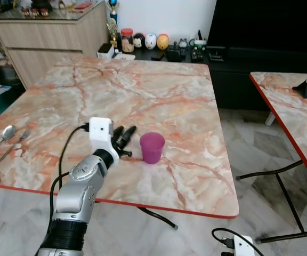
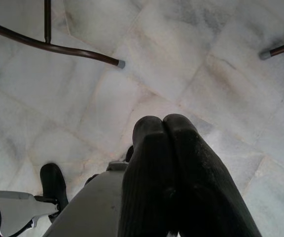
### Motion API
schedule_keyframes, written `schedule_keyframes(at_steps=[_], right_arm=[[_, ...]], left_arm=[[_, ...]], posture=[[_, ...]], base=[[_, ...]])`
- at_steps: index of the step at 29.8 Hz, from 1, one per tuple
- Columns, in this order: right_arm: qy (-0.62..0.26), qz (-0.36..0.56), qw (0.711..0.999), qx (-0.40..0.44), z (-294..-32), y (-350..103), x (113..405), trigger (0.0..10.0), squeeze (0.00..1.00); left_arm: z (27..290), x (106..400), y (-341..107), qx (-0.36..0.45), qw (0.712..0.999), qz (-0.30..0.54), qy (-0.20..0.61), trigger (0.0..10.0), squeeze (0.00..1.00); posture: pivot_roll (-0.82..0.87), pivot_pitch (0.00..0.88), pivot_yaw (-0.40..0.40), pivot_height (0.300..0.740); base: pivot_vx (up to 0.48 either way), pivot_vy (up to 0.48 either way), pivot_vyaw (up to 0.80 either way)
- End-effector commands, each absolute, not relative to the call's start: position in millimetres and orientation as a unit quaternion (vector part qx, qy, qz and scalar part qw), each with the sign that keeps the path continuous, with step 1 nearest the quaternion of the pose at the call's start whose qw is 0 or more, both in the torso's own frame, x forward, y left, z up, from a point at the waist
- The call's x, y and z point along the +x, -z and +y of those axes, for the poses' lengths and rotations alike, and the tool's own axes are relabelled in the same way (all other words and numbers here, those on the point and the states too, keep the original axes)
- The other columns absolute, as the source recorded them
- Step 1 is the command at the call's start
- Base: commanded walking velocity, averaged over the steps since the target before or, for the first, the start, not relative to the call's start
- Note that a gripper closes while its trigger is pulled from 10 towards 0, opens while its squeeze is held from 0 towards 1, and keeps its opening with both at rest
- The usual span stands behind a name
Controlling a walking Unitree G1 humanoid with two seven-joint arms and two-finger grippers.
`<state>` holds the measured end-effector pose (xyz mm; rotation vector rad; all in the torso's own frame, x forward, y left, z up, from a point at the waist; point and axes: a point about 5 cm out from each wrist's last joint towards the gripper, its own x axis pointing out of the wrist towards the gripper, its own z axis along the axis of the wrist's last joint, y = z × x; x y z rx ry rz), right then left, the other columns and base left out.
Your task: Setting the table
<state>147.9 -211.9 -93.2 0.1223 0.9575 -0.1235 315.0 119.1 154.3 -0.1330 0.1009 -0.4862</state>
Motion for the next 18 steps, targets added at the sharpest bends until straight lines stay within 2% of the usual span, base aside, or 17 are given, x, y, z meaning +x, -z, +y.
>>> schedule_keyframes(at_steps=[1,5,10,15,16,18], right_arm=[[0.06,0.464,0.882,0.055,-214,94,146,10.0,0.0],[0.06,0.464,0.882,0.056,-214,94,147,10.0,0.0],[0.06,0.464,0.882,0.057,-213,94,147,10.0,0.0],[0.06,0.464,0.882,0.056,-214,93,147,10.0,0.0],[0.06,0.464,0.882,0.057,-214,93,147,10.0,0.0],[0.06,0.464,0.882,0.057,-213,93,148,10.0,0.0]], left_arm=[[113,315,-162,-0.056,0.96,0.062,0.266,10.0,1.0],[113,320,-164,-0.093,0.96,0.091,0.248,10.0,1.0],[115,326,-167,-0.071,0.967,0.102,0.221,10.0,1.0],[115,334,-173,-0.083,0.973,0.103,0.191,10.0,1.0],[115,336,-175,-0.086,0.973,0.108,0.185,10.0,0.0],[113,338,-176,-0.082,0.973,0.111,0.183,10.0,0.0]], posture=[[0.07,0.0,-0.023,0.74],[0.07,0.0,-0.024,0.74],[0.07,0.0,-0.024,0.74],[0.07,0.0,-0.024,0.74],[0.07,0.0,-0.024,0.74],[0.07,0.0,-0.023,0.74]], base=[[0.0,0.0,0.0],[0.0,0.0,0.0],[0.0,0.0,0.0],[0.0,0.0,0.0],[0.0,0.0,0.0],[0.0,0.0,0.0]])
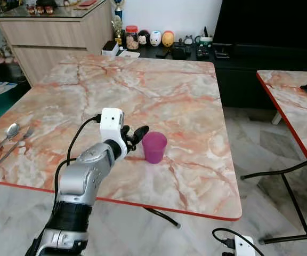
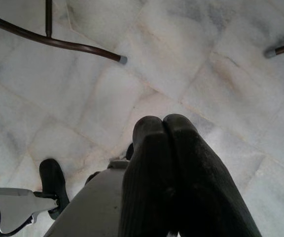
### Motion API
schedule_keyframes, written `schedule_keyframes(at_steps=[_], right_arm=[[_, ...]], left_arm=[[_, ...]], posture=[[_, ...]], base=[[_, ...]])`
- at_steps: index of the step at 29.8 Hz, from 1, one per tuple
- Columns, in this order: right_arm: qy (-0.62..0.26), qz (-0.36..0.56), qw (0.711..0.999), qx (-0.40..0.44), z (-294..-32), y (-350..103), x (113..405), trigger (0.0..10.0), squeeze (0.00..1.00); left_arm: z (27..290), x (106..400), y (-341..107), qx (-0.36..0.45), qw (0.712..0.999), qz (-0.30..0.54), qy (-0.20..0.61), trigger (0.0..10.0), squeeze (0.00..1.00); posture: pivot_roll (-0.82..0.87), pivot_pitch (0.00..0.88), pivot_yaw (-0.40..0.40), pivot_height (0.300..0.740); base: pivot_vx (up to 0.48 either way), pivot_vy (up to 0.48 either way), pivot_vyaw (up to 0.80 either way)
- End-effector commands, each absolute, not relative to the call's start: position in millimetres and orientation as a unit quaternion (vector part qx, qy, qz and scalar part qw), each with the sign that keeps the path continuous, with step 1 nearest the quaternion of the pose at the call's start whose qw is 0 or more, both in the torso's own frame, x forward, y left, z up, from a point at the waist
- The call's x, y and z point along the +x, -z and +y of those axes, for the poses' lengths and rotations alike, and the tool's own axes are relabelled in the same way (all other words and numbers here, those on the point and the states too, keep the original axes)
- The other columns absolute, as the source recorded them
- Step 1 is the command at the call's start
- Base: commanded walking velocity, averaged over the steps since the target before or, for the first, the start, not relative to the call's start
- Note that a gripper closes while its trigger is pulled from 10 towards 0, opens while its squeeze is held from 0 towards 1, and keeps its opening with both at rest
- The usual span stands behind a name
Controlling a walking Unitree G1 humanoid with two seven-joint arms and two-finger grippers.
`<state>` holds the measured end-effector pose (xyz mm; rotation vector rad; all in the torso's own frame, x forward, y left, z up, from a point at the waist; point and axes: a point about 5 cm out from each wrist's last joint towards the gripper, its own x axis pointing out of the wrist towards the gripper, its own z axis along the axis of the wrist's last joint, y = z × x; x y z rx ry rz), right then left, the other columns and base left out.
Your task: Setting the table
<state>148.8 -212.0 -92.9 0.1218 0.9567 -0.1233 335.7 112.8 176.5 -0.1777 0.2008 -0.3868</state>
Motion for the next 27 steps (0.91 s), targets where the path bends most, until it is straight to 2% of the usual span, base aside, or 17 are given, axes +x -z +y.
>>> schedule_keyframes(at_steps=[1,10,27], right_arm=[[0.061,0.463,0.882,0.057,-213,93,148,10.0,0.0],[0.06,0.464,0.882,0.057,-213,93,148,10.0,0.0],[0.061,0.464,0.882,0.059,-213,93,148,10.0,0.0]], left_arm=[[112,339,-176,-0.083,0.973,0.111,0.185,10.0,0.0],[105,342,-167,-0.028,0.97,0.144,0.194,10.0,0.0],[96,346,-172,-0.02,0.968,0.136,0.21,10.0,0.0]], posture=[[0.07,0.0,-0.023,0.74],[0.07,0.0,-0.023,0.74],[0.07,0.0,-0.02,0.74]], base=[[0.0,0.0,0.0],[0.0,0.0,0.0],[0.0,0.0,0.0]])
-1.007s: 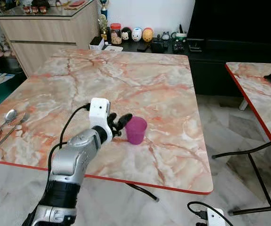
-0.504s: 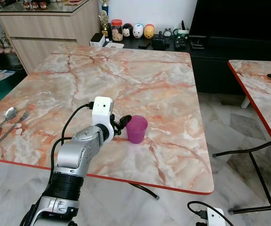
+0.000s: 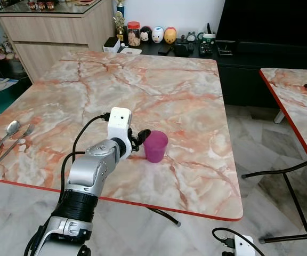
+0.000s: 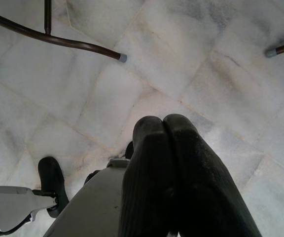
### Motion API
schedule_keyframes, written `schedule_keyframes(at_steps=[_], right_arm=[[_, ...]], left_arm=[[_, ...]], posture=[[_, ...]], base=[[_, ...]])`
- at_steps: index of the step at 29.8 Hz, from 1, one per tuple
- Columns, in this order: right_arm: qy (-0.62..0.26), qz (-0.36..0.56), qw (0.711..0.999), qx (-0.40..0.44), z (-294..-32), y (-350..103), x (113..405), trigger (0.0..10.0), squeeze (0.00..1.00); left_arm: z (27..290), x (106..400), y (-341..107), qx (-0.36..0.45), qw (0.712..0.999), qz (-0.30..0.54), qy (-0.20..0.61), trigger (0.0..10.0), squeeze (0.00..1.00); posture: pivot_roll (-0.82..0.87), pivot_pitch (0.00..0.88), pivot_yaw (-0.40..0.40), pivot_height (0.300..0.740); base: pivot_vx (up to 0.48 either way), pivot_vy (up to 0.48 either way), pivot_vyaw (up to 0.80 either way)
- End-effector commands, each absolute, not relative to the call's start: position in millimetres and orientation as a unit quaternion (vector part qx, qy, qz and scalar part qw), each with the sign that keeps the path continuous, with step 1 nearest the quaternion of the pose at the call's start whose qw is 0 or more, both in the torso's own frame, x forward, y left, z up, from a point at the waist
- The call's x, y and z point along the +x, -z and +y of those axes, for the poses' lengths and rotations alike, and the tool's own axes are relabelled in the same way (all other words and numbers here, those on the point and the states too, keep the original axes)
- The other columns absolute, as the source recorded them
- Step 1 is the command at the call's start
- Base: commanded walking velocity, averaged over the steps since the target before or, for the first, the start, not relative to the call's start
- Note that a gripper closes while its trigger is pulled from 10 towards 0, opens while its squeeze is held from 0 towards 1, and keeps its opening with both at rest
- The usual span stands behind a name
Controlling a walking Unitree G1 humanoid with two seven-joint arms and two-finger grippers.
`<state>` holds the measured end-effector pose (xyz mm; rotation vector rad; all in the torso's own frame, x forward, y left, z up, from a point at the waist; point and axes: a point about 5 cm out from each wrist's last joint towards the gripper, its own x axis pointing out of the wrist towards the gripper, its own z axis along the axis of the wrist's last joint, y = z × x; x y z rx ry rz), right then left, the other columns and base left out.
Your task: Setting the table
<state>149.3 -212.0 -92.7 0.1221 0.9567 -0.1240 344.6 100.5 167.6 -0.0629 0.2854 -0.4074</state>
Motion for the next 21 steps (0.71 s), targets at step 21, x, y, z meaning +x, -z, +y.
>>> schedule_keyframes(at_steps=[21], right_arm=[[0.061,0.465,0.881,0.059,-212,93,148,10.0,0.0]], left_arm=[[84,339,-159,0.015,0.96,0.153,0.235,10.0,0.0]], posture=[[0.06,0.0,-0.018,0.74]], base=[[0.0,0.0,0.0]])
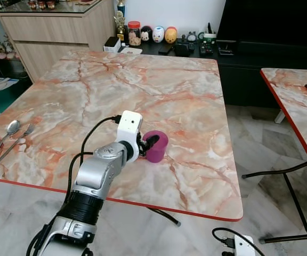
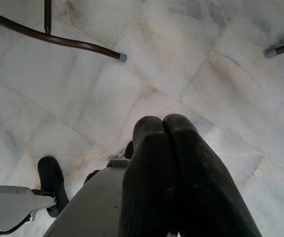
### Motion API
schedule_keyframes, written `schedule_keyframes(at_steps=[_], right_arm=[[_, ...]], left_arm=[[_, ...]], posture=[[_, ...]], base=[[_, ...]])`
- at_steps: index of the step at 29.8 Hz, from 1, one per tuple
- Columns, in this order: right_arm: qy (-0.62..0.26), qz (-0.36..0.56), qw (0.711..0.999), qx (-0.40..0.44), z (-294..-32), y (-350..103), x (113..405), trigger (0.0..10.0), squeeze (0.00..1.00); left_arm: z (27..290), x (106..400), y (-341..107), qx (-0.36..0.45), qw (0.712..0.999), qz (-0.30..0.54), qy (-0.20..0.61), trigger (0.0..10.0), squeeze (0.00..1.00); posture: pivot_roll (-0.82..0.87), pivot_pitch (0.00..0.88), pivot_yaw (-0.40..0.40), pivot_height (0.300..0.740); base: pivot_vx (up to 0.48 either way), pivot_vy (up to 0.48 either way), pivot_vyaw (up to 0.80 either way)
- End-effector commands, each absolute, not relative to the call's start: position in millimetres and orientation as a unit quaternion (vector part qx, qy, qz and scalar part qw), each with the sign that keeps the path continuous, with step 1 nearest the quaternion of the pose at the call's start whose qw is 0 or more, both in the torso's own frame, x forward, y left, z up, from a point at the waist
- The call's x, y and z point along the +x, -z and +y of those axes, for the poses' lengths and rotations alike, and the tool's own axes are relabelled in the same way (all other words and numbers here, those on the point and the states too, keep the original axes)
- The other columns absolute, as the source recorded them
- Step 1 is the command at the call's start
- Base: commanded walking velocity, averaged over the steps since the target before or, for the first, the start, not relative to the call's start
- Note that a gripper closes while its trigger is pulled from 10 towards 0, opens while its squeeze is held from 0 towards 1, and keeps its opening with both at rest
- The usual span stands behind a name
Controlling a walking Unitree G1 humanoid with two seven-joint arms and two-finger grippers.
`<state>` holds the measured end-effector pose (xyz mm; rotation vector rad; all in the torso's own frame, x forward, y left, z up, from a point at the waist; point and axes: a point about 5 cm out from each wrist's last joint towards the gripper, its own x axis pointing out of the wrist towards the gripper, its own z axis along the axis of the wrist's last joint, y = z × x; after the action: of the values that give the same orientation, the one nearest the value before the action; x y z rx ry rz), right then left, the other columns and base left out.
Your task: Setting the table
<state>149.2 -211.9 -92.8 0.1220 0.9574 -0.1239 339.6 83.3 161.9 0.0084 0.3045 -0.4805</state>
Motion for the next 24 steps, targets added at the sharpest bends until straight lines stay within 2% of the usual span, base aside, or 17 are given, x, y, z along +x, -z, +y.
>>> schedule_keyframes(at_steps=[1,11,24], right_arm=[[0.061,0.465,0.881,0.058,-212.3,93.3,148.3,10.0,0.0],[0.06,0.465,0.881,0.059,-212.1,93.4,148.2,10.0,0.0],[0.059,0.466,0.881,0.06,-212.0,93.5,148.0,10.0,0.0]], left_arm=[[83.8,339.1,-159.1,0.02,0.96,0.152,0.233,10.0,0.0],[86.4,341.9,-157.2,0.034,0.968,0.145,0.2,10.0,0.0],[83.2,340.5,-152.4,0.033,0.966,0.156,0.205,10.0,0.0]], posture=[[0.06,0.0,-0.017,0.74],[0.06,0.0,-0.018,0.74],[0.06,0.0,-0.017,0.74]], base=[[0.0,0.0,0.0],[0.0,0.0,0.0],[0.0,0.0,0.0]])
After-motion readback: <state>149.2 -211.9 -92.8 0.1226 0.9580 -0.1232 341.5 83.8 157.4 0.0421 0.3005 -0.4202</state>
